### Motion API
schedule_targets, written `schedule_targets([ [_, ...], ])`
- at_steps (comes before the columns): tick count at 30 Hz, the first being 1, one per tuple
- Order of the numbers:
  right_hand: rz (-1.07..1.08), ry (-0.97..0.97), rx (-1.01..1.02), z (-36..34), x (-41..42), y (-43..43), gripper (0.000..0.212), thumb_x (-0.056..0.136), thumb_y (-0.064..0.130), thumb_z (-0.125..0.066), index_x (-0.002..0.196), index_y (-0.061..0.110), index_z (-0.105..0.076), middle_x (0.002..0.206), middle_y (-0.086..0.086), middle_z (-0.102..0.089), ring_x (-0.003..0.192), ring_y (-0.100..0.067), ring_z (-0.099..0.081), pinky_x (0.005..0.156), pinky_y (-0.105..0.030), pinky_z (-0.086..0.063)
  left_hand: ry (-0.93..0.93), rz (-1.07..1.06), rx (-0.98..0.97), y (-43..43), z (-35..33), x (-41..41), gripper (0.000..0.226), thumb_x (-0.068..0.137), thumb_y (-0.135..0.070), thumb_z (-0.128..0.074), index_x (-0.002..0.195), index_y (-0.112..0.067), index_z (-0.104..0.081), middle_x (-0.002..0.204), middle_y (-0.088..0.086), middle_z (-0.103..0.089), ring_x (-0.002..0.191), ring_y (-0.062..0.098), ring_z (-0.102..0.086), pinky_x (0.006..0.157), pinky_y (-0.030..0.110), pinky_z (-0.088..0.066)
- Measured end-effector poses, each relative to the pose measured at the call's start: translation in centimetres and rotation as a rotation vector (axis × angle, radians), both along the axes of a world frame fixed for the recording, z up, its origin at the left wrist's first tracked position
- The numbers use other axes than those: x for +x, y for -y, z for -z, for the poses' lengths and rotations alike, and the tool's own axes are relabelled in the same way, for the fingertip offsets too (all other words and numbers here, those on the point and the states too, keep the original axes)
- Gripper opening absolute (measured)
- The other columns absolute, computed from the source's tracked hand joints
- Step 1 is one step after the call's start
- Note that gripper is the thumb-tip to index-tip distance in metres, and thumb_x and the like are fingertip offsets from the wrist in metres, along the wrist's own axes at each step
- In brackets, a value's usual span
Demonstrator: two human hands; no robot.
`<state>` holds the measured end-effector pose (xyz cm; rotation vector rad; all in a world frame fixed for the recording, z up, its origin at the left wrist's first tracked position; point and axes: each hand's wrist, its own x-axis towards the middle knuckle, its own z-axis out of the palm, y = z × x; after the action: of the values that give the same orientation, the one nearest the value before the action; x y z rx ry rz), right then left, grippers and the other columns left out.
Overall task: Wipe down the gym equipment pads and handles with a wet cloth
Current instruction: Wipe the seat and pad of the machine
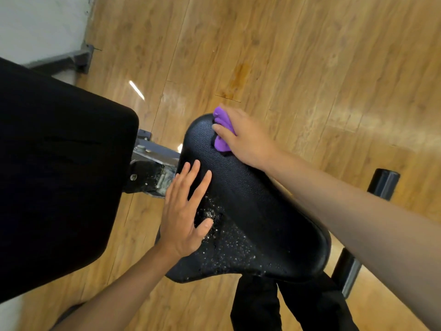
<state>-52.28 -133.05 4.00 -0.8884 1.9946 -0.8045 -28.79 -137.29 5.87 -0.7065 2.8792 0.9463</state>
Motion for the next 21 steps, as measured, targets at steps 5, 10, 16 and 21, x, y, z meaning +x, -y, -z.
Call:
schedule_targets([
  [5,-0.257,-0.034,0.273,-7.4,3.5,-14.4,0.079,0.099,0.058,-0.035,0.163,0.034,0.005,0.165,0.01,-0.025,0.136,-0.012,-0.048,0.104,-0.022,-0.041,-0.011,-0.015,0.016,0.0,-0.1,0.1,0.084,0.101,-0.072,-0.012,0.16,-0.018,-0.036,0.172,0.009,-0.022,0.16,0.031,-0.016,0.129,0.049,-0.008],
  [10,-0.35,-0.164,0.348,-9.0,3.5,-14.3,0.08,0.095,0.062,-0.015,0.163,0.026,0.005,0.171,0.01,-0.005,0.145,-0.013,-0.039,0.108,-0.023,-0.04,-0.016,-0.03,0.02,-0.1,-0.4,-0.1,0.081,0.102,-0.07,-0.016,0.159,-0.017,-0.037,0.171,0.01,-0.023,0.16,0.031,-0.017,0.128,0.051,-0.01],
  [16,-0.208,-0.281,0.148,-1.0,-0.5,4.0,0.036,0.107,0.042,-0.044,0.111,0.008,-0.057,0.117,-0.014,-0.059,0.101,-0.033,-0.061,0.081,-0.04,-0.047,0.001,-0.028,0.027,-0.1,-0.2,-0.1,0.086,0.1,-0.073,-0.015,0.159,-0.014,-0.038,0.172,0.009,-0.022,0.16,0.03,-0.016,0.128,0.052,-0.011],
  [21,-0.328,-0.383,0.102,-1.4,0.1,3.0,0.042,0.106,0.043,-0.045,0.133,0.012,-0.055,0.135,-0.012,-0.055,0.12,-0.034,-0.057,0.092,-0.042,-0.05,0.016,-0.01,0.02,-0.1,-0.3,0.1,0.084,0.101,-0.072,-0.015,0.16,-0.016,-0.035,0.172,0.009,-0.022,0.16,0.03,-0.016,0.128,0.052,-0.012],
])
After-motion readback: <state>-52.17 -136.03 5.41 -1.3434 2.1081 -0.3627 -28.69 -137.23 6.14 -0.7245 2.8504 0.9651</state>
